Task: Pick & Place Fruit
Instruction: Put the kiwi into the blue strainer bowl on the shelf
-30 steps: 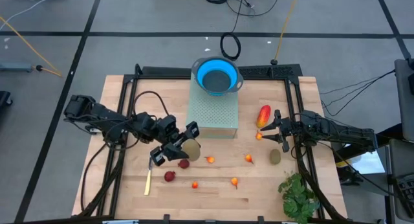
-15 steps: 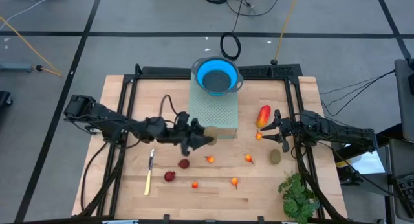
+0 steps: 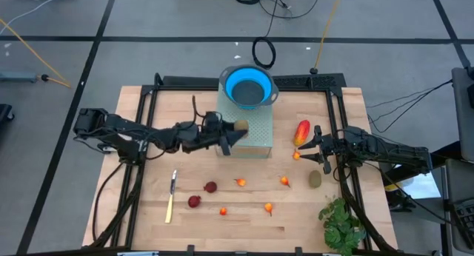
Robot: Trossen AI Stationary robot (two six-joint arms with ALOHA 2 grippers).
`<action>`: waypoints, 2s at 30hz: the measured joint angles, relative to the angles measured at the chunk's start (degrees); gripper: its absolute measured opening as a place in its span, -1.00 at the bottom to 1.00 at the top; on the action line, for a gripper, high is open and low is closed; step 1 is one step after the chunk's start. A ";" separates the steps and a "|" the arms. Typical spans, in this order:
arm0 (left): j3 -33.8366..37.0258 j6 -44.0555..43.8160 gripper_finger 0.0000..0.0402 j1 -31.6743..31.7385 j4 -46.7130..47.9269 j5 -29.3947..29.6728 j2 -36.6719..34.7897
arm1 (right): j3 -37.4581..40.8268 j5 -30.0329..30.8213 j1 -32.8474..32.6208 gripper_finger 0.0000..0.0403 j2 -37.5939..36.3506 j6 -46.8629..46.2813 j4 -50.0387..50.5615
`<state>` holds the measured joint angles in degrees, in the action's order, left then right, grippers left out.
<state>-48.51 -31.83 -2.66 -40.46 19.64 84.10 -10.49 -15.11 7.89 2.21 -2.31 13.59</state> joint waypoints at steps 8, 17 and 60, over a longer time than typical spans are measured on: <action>-1.01 10.07 0.01 6.48 4.71 0.13 -4.20 | 0.01 0.02 0.01 -0.31 0.01 0.02 0.00; -17.27 20.49 0.01 12.75 37.01 -0.04 -4.90 | -0.01 0.04 0.01 -0.31 0.01 0.02 -0.01; -30.25 30.41 0.01 25.94 42.76 -13.51 4.45 | -0.01 0.22 -0.01 -0.31 0.01 0.22 0.01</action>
<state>-78.76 -1.42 23.29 2.30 6.13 88.55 -10.50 -14.90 7.88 2.21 -2.09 13.60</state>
